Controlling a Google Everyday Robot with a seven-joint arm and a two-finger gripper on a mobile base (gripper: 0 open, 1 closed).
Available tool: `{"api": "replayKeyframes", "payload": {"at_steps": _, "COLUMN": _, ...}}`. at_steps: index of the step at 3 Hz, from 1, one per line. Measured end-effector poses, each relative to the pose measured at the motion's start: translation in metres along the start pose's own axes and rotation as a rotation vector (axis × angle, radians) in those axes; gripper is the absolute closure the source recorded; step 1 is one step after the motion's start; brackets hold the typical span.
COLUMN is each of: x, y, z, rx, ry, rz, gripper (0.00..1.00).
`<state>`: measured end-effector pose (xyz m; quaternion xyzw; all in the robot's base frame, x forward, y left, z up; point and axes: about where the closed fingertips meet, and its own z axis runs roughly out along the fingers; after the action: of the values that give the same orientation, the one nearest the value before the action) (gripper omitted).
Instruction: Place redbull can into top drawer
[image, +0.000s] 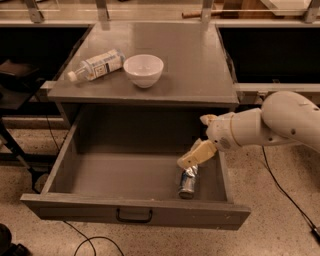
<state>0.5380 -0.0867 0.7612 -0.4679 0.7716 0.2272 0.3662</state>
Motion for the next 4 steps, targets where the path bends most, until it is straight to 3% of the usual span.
{"api": "replayKeyframes", "payload": {"at_steps": 1, "x": 0.0, "y": 0.008, "z": -0.039, "rx": 0.019, "ry": -0.018, "rz": 0.012, "gripper": 0.0}}
{"api": "replayKeyframes", "payload": {"at_steps": 4, "x": 0.001, "y": 0.024, "z": -0.17, "rx": 0.159, "ry": -0.047, "rz": 0.034, "gripper": 0.0}}
